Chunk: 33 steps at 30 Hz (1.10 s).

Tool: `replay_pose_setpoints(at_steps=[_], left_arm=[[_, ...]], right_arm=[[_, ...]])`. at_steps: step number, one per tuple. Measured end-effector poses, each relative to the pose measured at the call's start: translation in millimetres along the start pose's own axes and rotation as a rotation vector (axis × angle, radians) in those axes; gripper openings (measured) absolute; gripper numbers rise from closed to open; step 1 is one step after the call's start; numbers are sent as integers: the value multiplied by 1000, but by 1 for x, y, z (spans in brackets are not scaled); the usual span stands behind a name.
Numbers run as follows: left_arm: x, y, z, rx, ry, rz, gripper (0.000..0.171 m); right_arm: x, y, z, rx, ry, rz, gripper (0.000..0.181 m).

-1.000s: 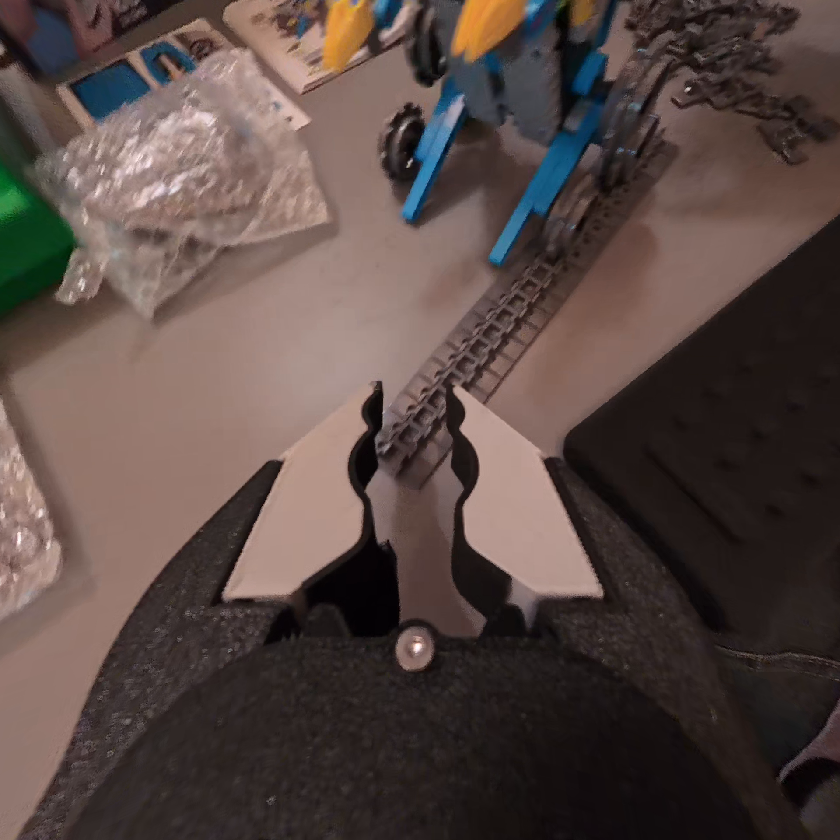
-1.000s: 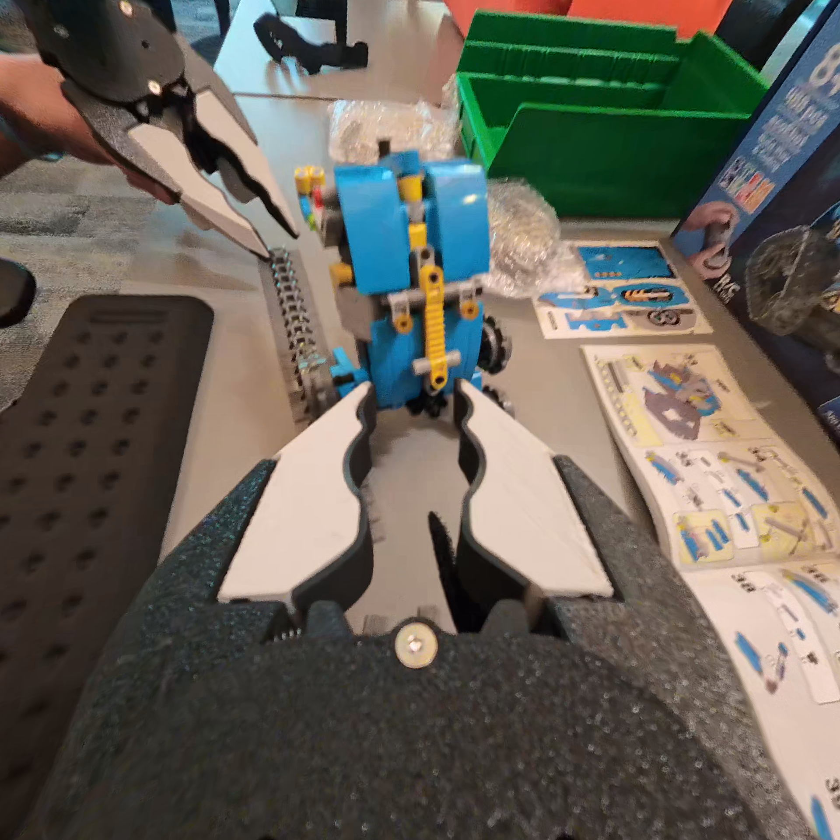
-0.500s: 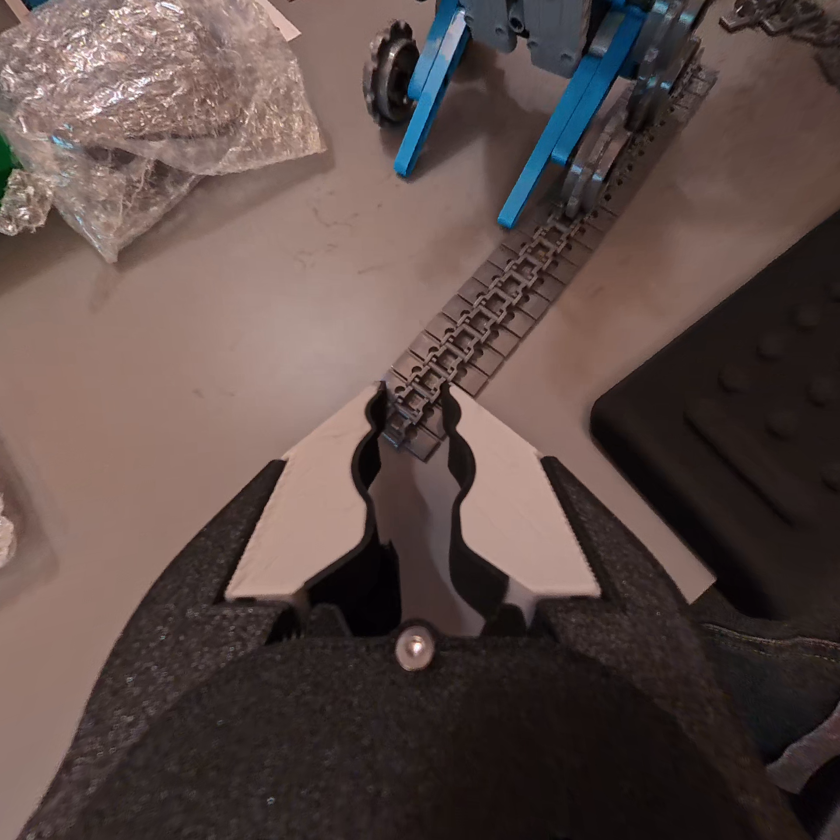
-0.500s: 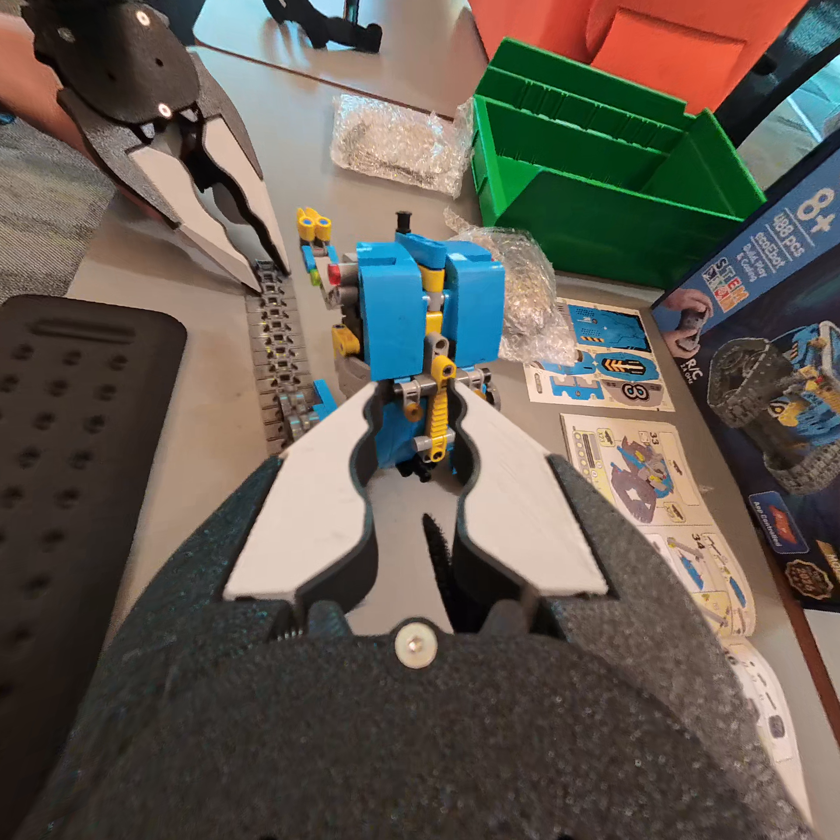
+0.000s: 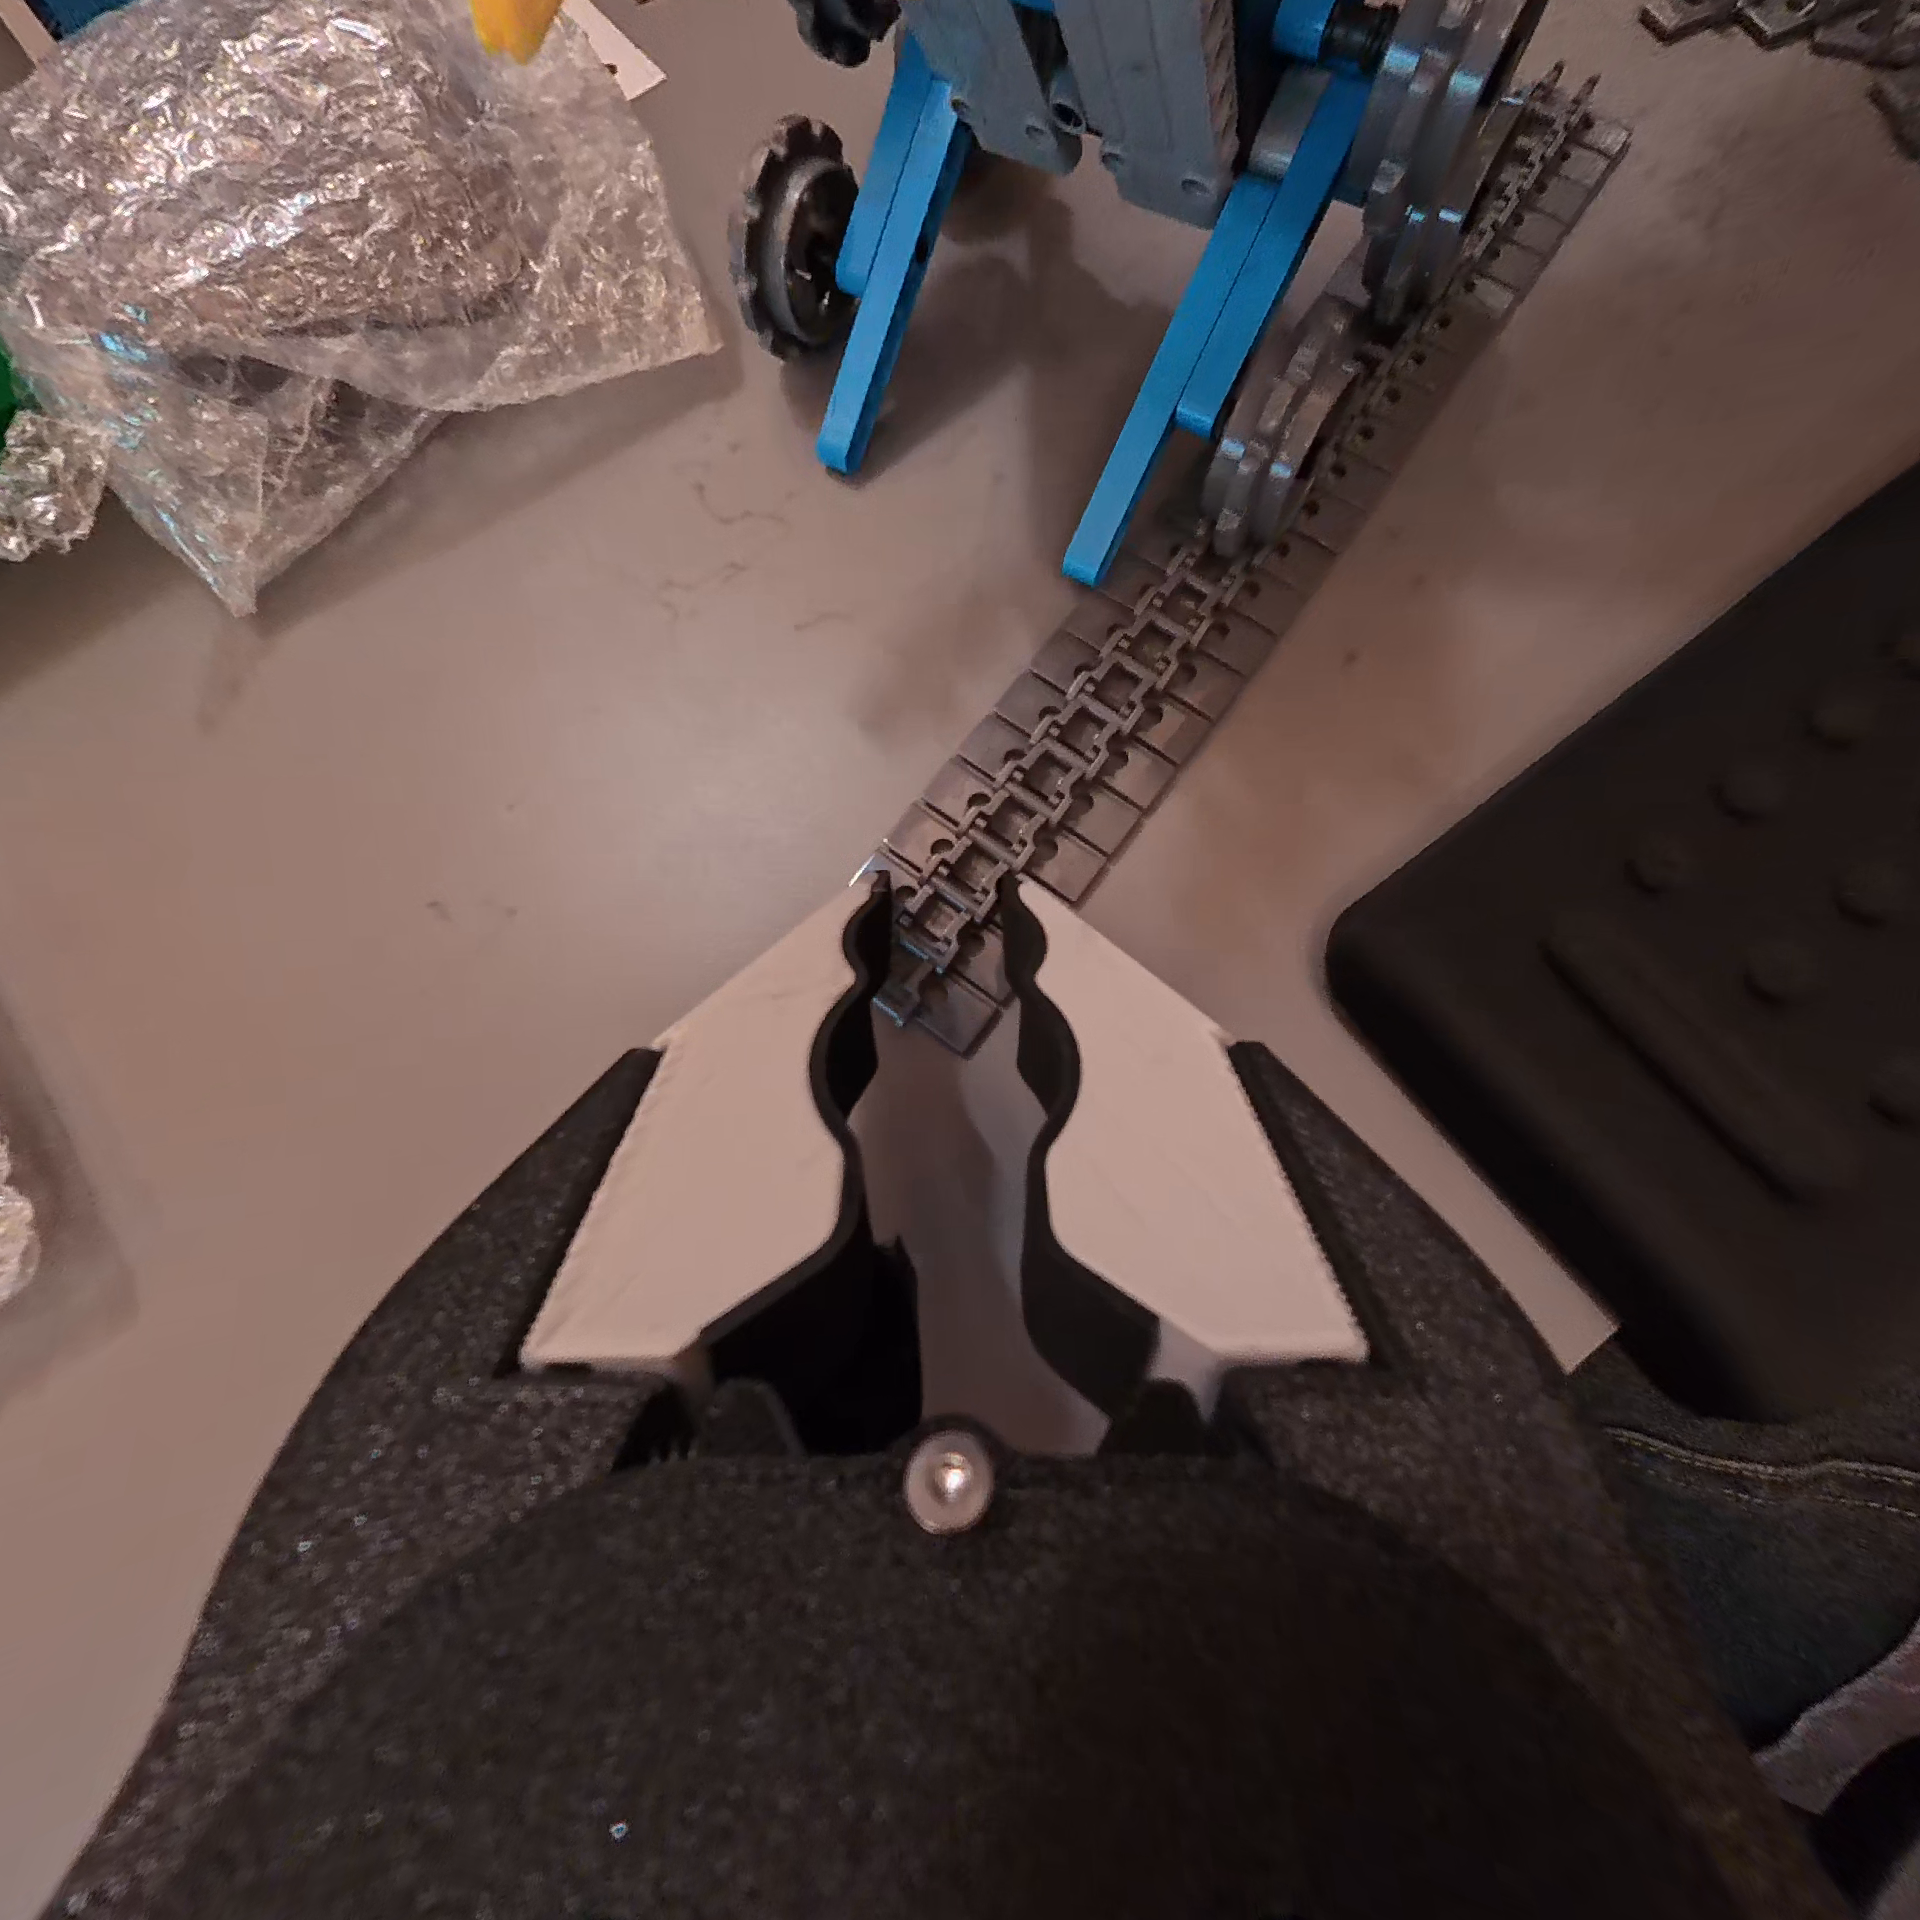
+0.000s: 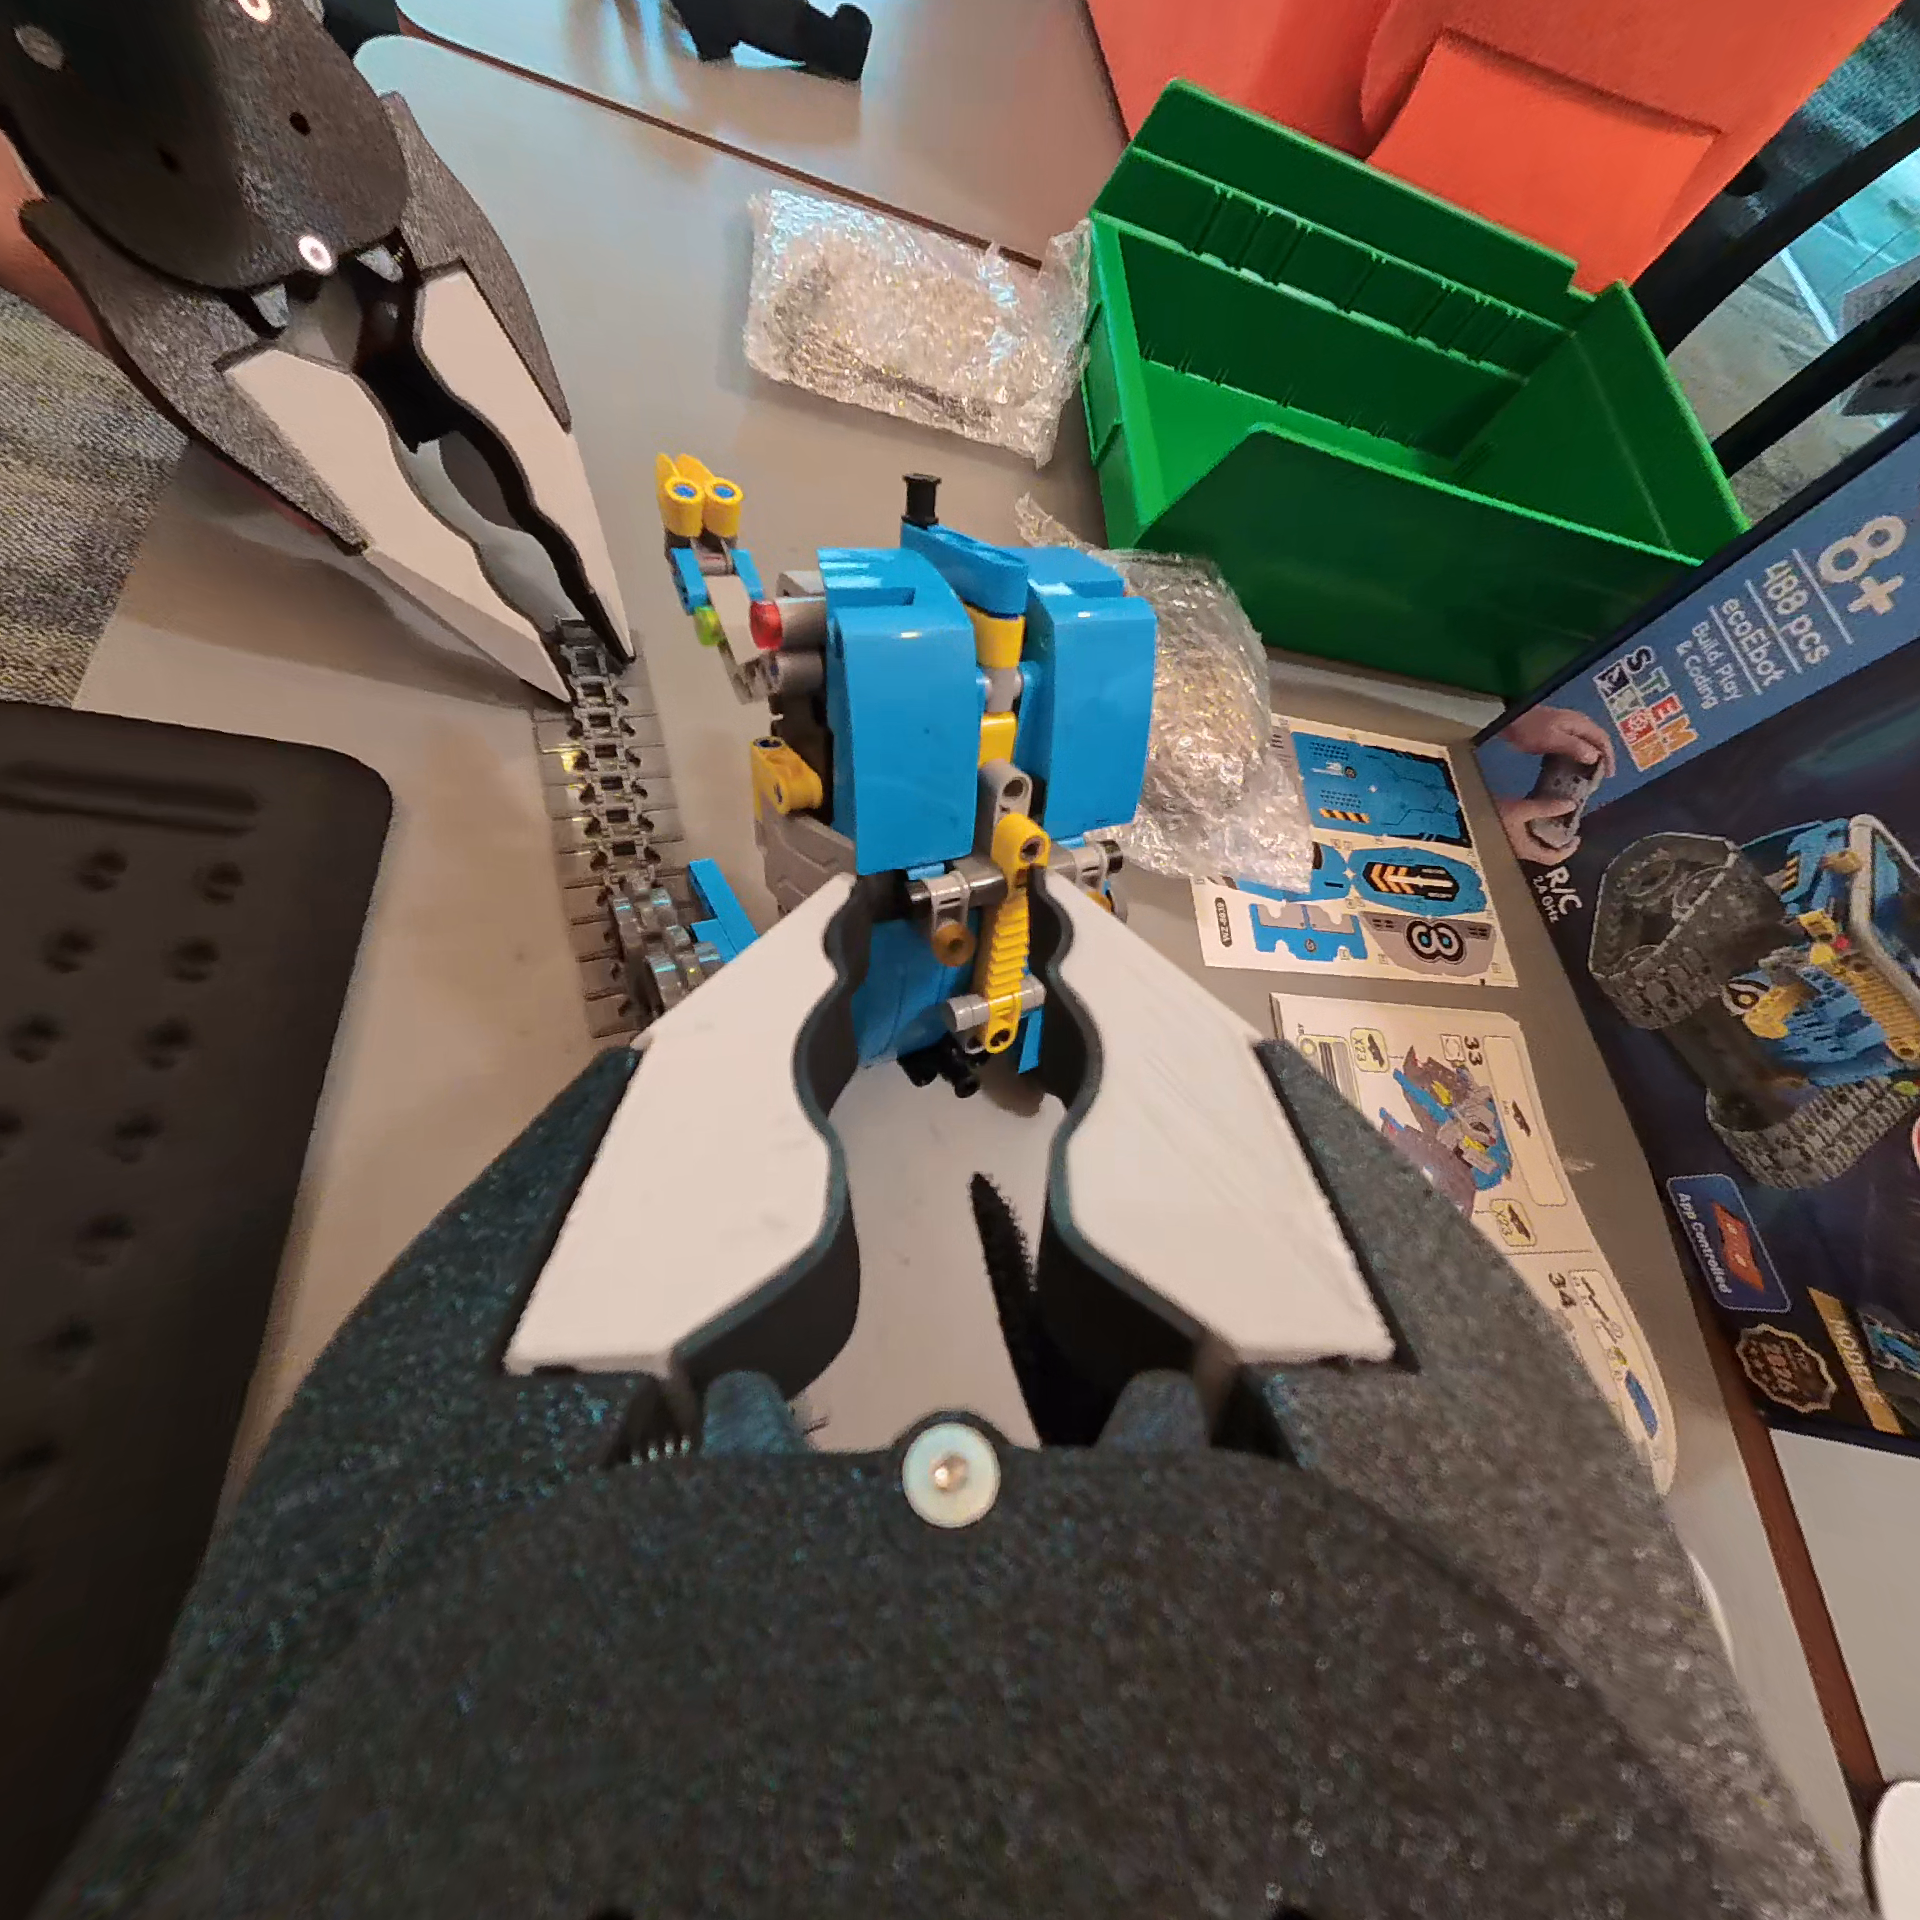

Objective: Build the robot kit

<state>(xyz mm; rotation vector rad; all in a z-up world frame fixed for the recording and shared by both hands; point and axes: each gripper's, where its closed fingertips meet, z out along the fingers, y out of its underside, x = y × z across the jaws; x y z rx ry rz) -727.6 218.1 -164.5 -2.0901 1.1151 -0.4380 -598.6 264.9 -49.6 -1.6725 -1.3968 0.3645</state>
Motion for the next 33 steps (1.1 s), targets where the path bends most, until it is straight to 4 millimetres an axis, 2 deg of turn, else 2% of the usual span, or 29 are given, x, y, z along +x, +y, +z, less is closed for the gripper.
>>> replay_pose_setpoints(at_steps=[8, 13, 17, 22, 25, 28, 30, 33], left_arm=[[4, 0, 0, -6, 3, 6, 20], [5, 0, -1, -11, -1, 8, 19], [8, 2, -2, 4, 22, -22, 20], [10, 3, -4, 15, 27, -56, 21], [10, 3, -4, 13, 14, -72, 21], [7, 3, -7, 20, -18, -126, 26], [5, -2, -14, 57, -28, -193, 27], [-6, -26, -31, 180, -31, -300, 29]], right_arm=[[-2, -2, 0, 18, -13, 19, 31], [-5, -5, 3, 35, -28, 36, 37], [-5, 0, -2, 50, -35, 57, 37], [-3, 9, -21, 232, 2, 258, 32], [-4, 24, -20, 292, -28, 420, 32], [3, 38, -22, 349, -20, 559, 32], [9, 40, -27, 369, -13, 577, 32], [18, 46, -31, 353, 42, 503, 33]])
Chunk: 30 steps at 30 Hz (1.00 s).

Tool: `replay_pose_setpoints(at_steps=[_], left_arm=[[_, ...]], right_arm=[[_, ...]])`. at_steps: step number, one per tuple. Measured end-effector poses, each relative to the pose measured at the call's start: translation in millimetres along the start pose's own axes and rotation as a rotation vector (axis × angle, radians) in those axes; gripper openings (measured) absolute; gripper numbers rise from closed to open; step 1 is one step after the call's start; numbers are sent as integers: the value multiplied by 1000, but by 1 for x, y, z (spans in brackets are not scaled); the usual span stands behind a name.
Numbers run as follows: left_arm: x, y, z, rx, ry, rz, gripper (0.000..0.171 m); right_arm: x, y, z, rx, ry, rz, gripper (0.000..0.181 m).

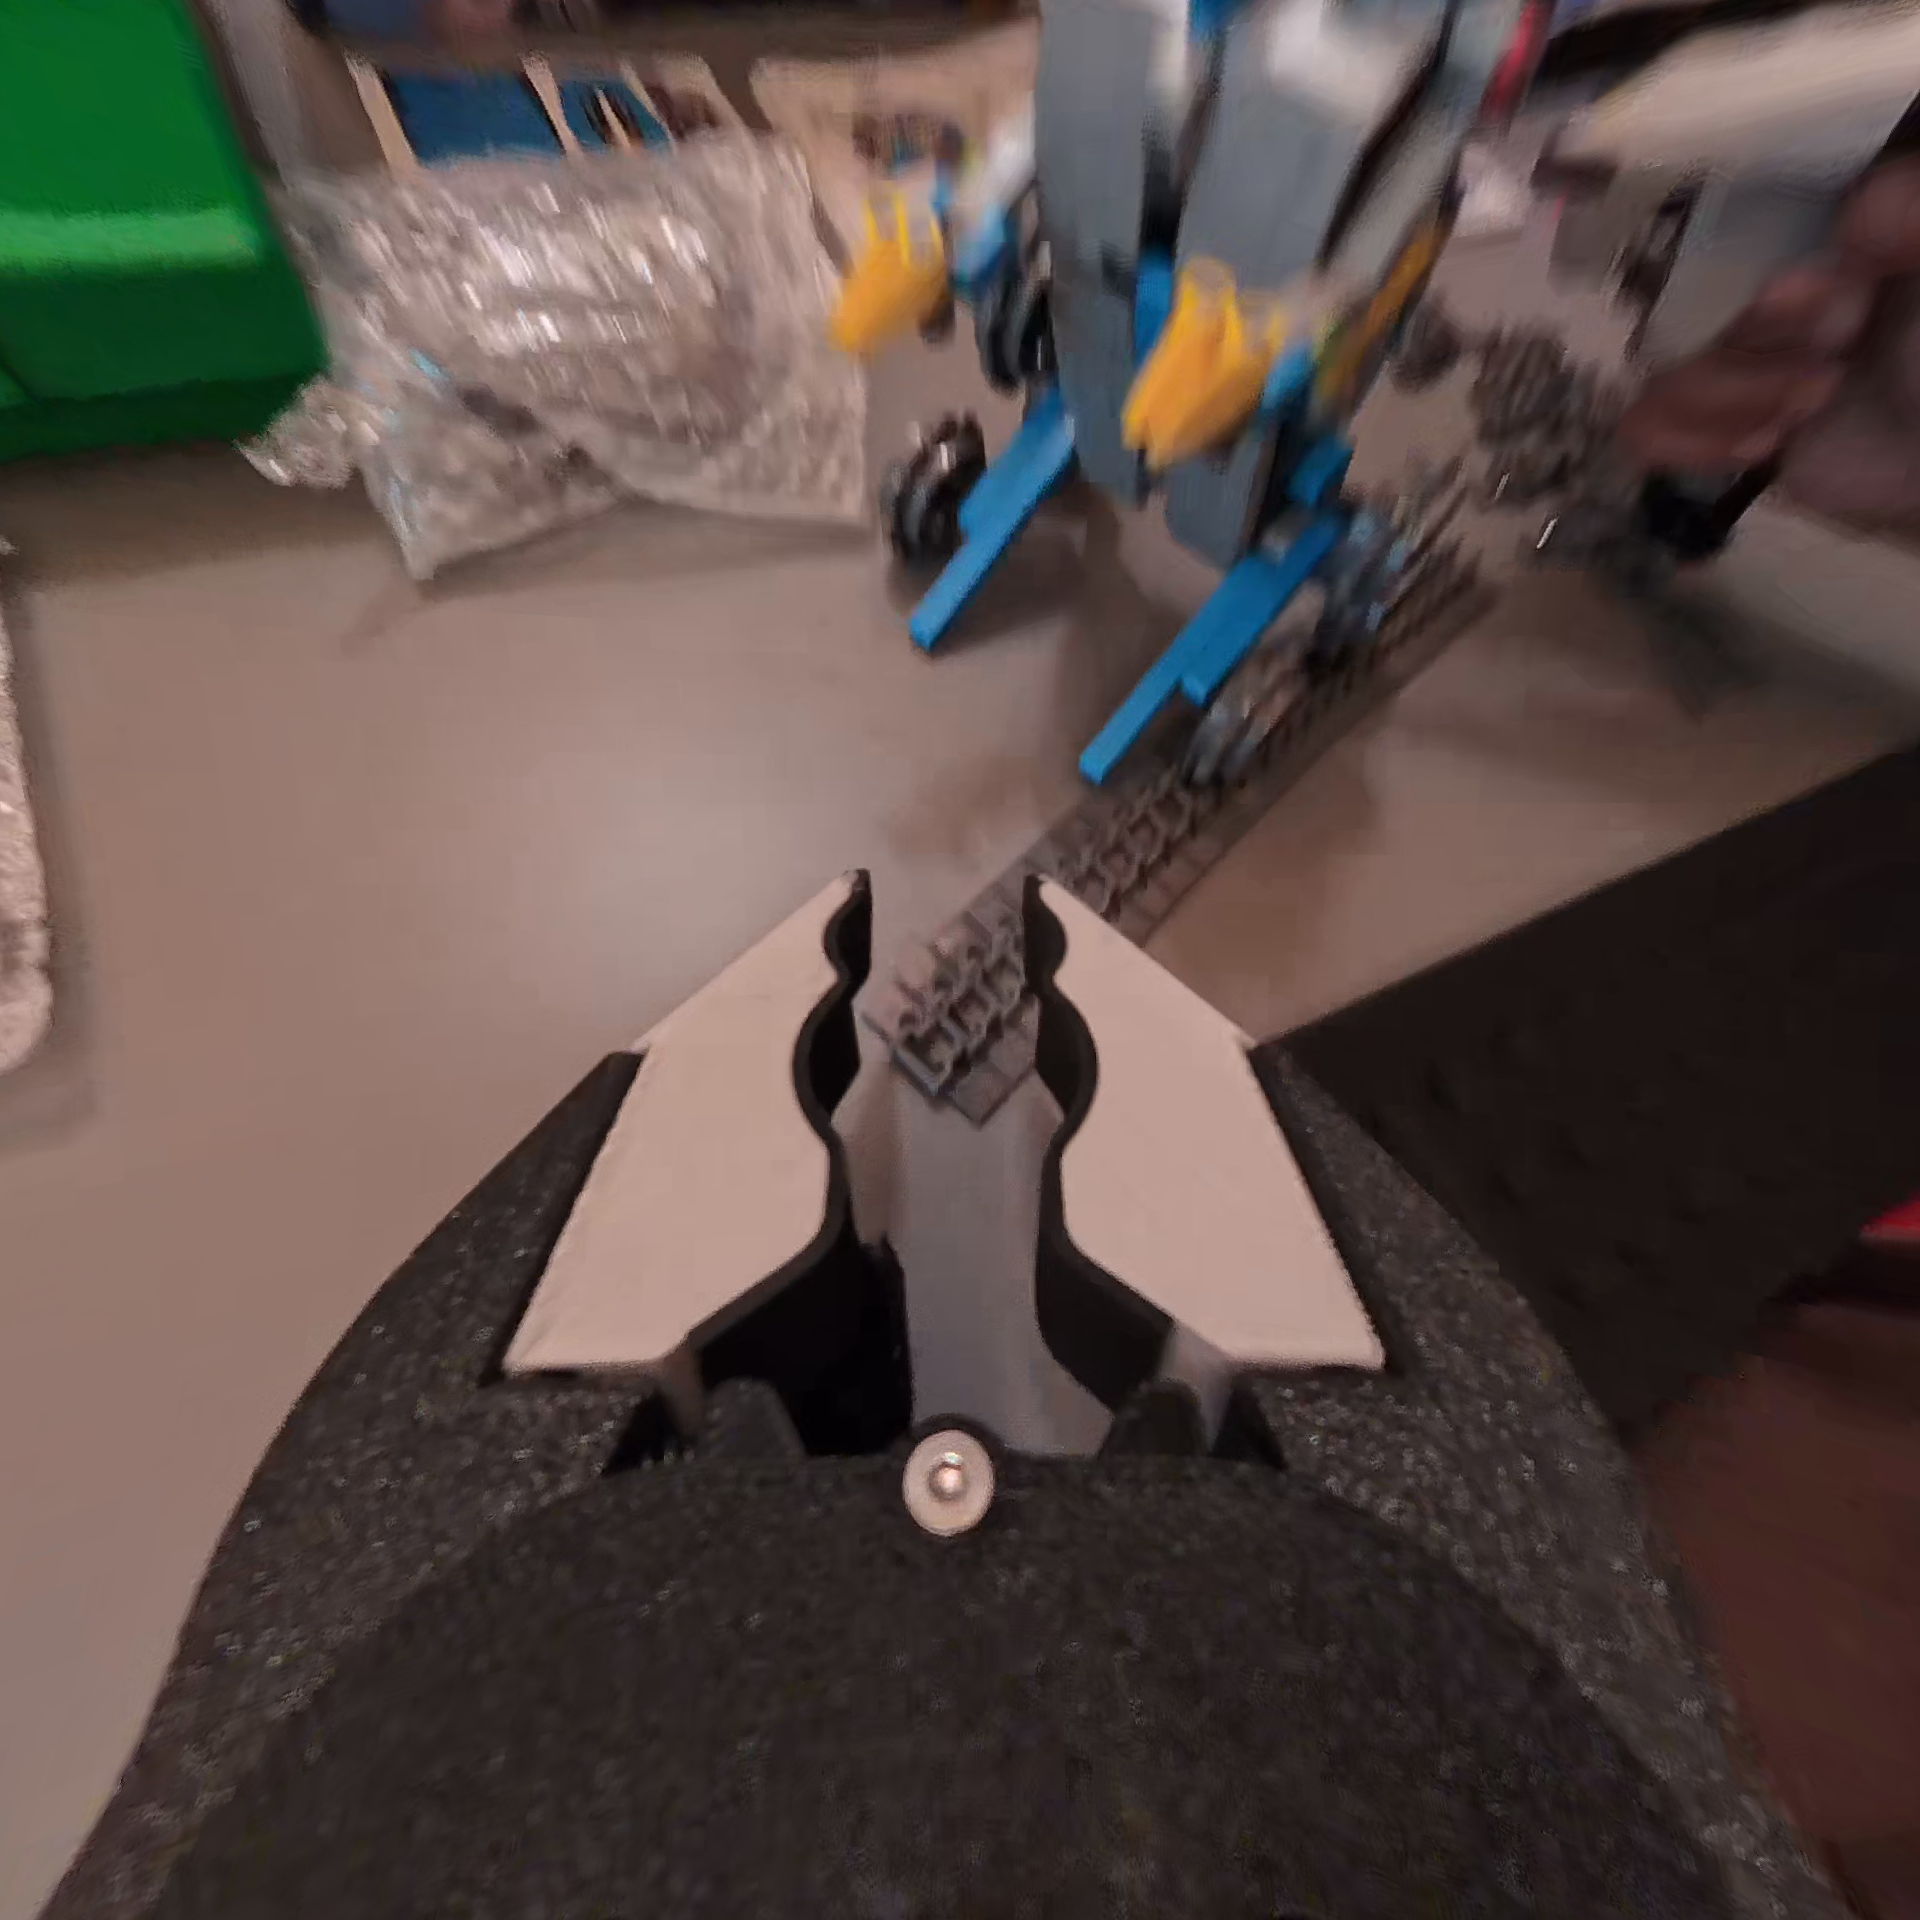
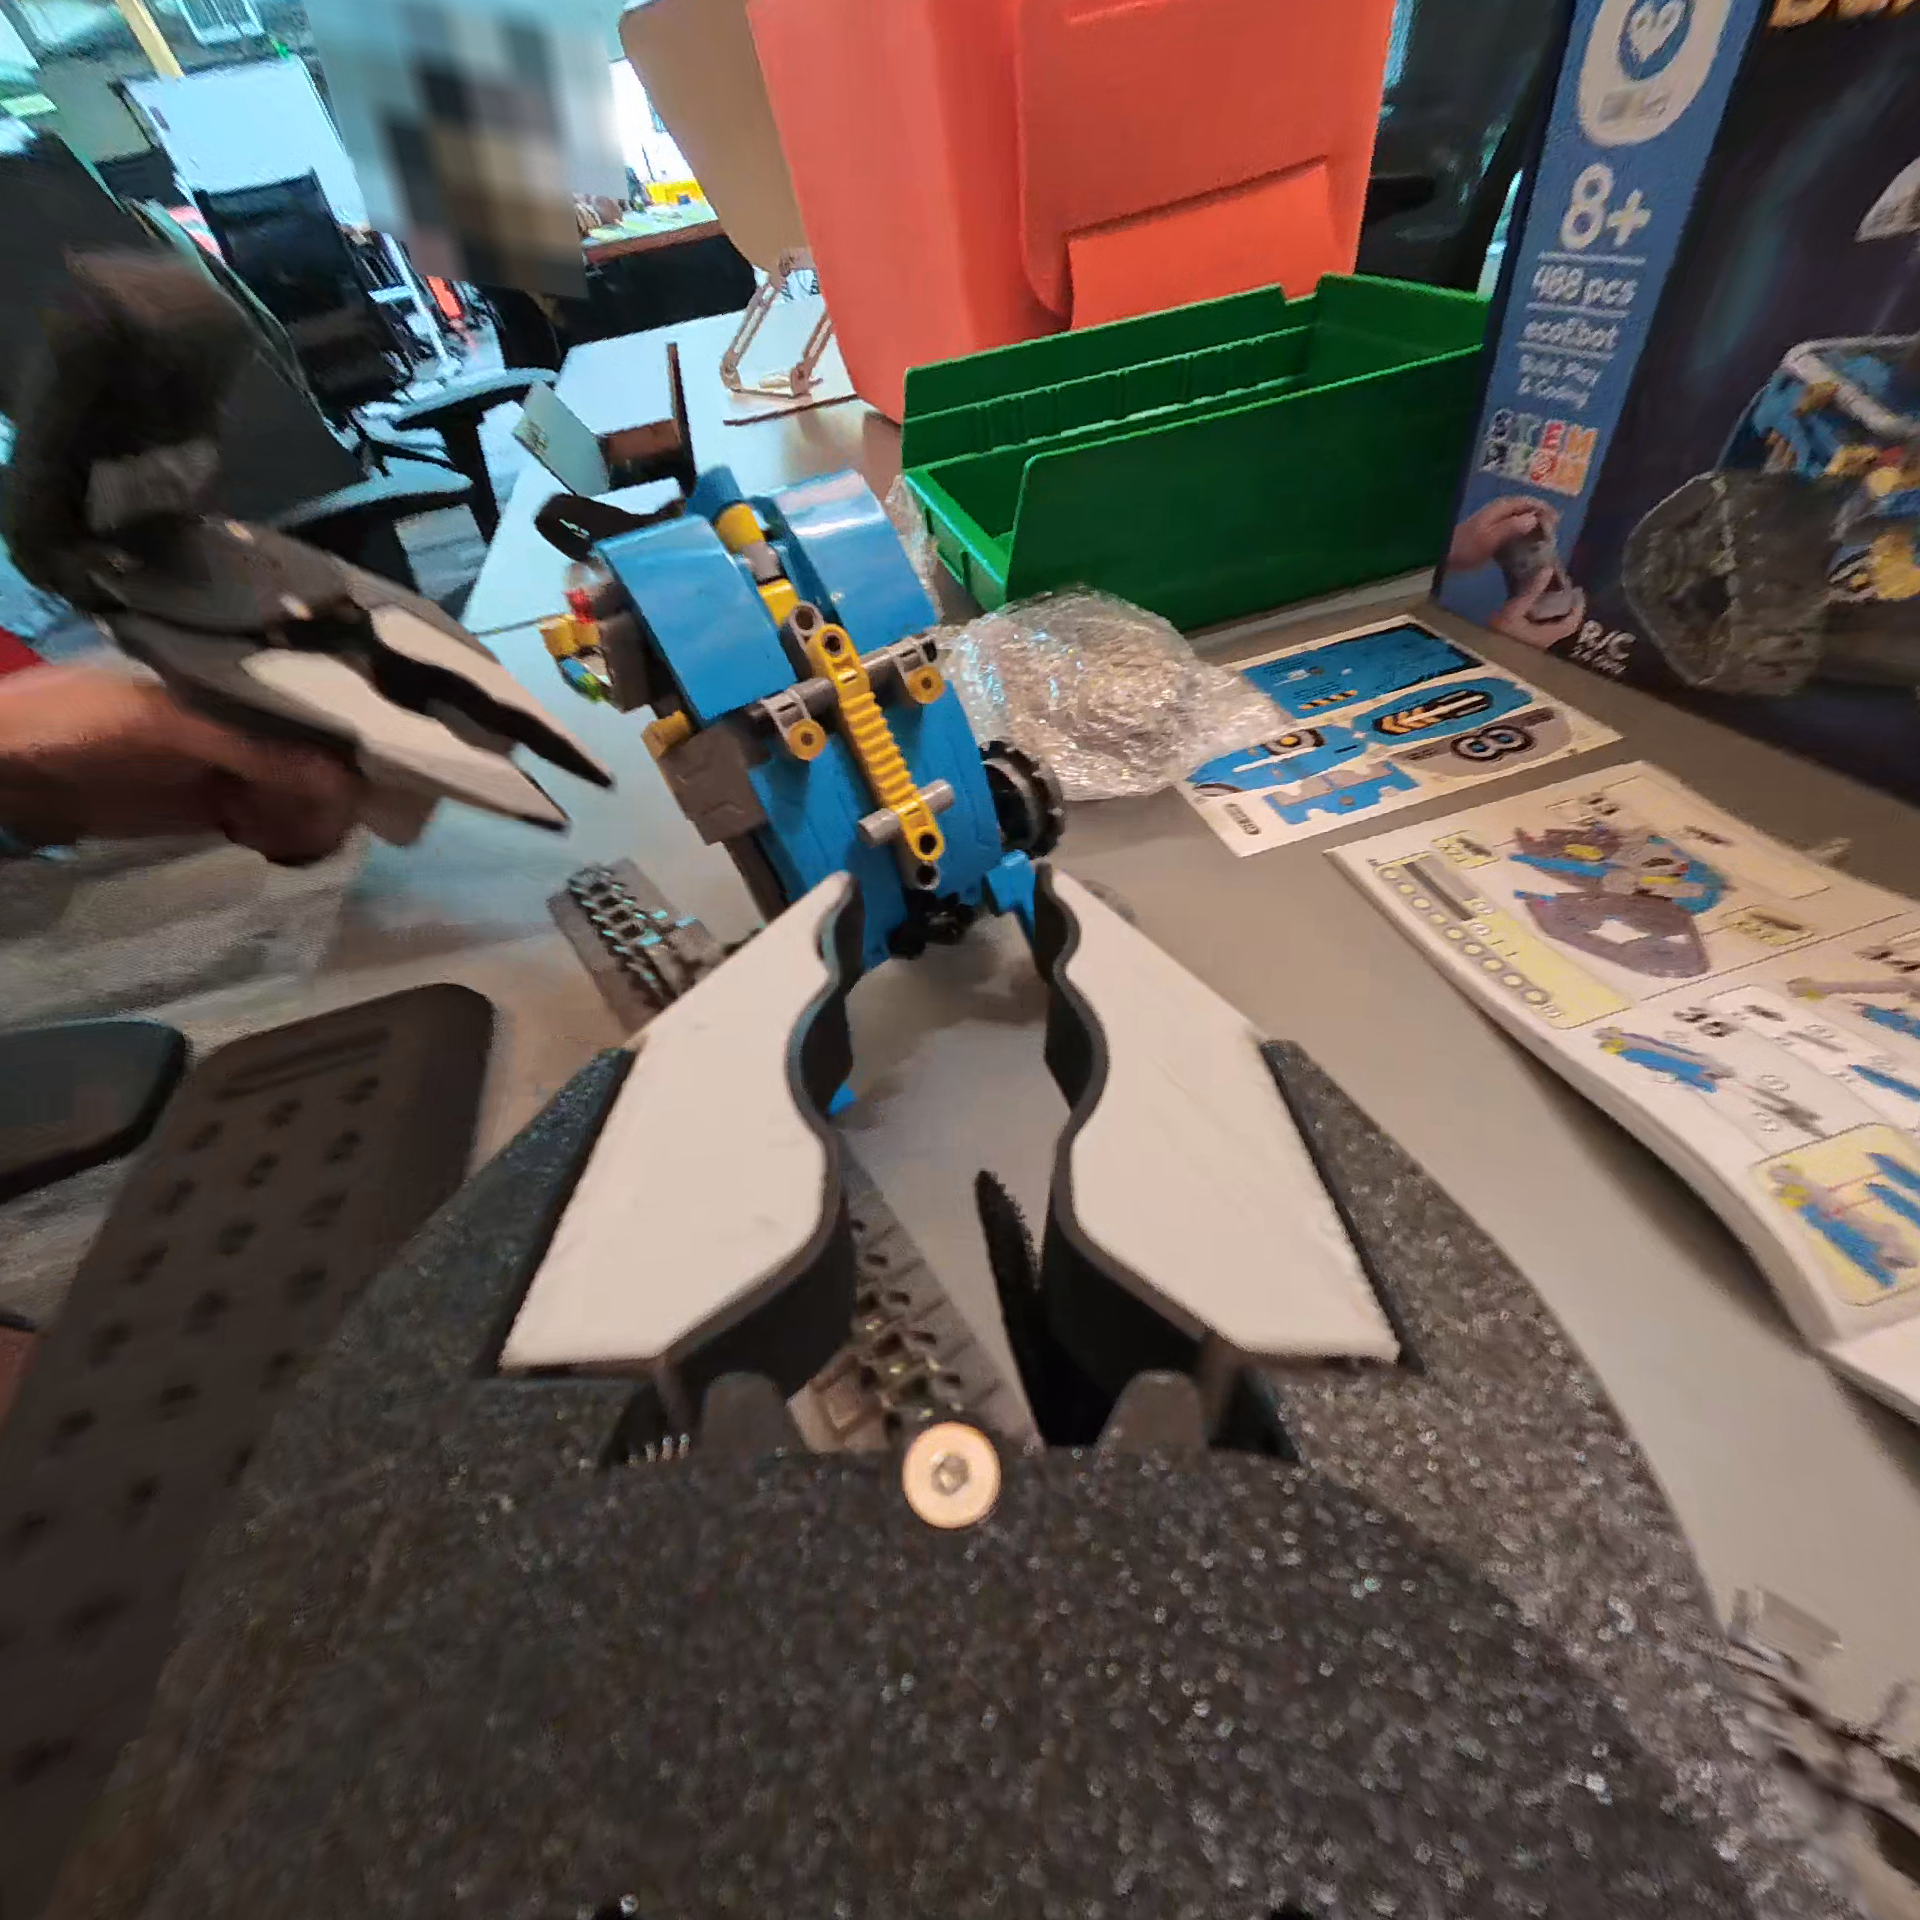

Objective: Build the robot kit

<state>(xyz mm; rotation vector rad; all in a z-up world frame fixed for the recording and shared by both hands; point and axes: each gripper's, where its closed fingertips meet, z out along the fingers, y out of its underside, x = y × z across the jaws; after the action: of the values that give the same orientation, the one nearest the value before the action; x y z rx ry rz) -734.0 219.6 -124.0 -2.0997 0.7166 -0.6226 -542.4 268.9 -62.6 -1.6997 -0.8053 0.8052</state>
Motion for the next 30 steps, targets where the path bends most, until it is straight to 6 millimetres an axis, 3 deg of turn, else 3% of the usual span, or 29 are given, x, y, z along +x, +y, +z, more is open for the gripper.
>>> replay_pose_setpoints(at_steps=[5, 10, 14, 20, 25, 30], left_arm=[[-3, -84, -22, 189, 124, -36, 57], [2, -137, -12, 169, 199, 165, 73], [13, -147, 7, 119, 256, 244, 80], [30, -134, 35, -16, 275, 332, 96], [33, -141, 42, 15, 285, 331, 103], [48, -149, 33, 74, 369, 315, 103]], right_arm=[[14, -1, -7, 17, 87, -118, 30], [14, -1, -7, 6, 90, -171, 30], [13, 4, -7, -5, 87, -170, 30], [11, 2, -7, 6, 67, -136, 29], [6, 0, -6, -11, 54, -146, 30], [-5, 7, 3, -160, -74, -109, 61]])
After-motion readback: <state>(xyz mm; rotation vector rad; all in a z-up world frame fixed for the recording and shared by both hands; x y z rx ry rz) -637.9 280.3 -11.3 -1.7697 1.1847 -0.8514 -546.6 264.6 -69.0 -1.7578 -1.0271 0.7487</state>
